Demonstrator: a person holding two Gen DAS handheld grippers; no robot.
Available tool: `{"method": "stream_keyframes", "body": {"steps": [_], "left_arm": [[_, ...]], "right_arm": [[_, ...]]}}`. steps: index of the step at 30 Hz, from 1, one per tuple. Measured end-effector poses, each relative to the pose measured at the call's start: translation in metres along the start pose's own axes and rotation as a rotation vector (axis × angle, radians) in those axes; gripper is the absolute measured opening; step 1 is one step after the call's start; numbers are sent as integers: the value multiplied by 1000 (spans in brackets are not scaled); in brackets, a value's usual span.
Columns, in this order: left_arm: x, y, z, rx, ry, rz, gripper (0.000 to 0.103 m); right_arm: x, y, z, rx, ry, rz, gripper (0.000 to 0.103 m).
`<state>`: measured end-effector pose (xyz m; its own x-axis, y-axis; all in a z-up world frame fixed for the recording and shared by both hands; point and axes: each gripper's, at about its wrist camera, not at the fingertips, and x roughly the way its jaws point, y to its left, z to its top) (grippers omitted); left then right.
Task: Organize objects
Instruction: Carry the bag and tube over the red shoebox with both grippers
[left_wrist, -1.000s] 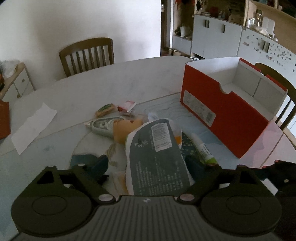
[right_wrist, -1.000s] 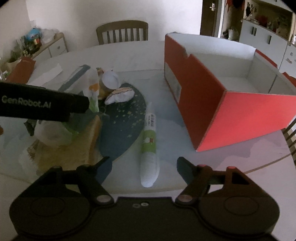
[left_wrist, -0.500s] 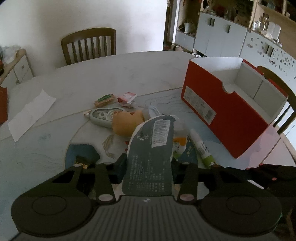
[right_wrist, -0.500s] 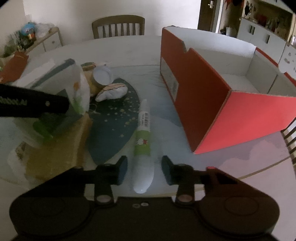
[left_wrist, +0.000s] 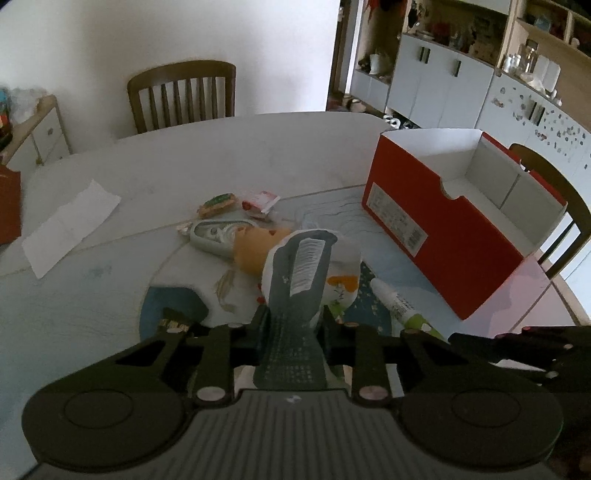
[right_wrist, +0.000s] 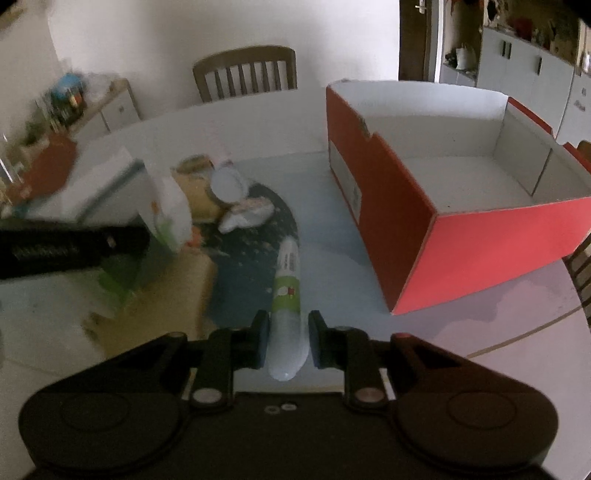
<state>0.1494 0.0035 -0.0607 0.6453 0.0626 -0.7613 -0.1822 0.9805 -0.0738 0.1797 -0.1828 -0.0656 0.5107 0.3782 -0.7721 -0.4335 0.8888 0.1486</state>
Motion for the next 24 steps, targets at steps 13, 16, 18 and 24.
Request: {"method": "stream_keyframes", "body": {"steps": [13,16,18,24], "left_arm": [[-33,0,2,-49,7,-82,25],[-40,-7,9,-41,-7,-97,25],[-45,-12,15,-33,-21,-110,25],[-53,-33,38,1,-59,-149,25]], "right_arm": [[-48,-8,19,39,-70,62,21],[-60,-13,26,47,-104,67,21],[-68,-17,32,55,-128,66,21],[-83,-40,49,75,-193,46,21]]}}
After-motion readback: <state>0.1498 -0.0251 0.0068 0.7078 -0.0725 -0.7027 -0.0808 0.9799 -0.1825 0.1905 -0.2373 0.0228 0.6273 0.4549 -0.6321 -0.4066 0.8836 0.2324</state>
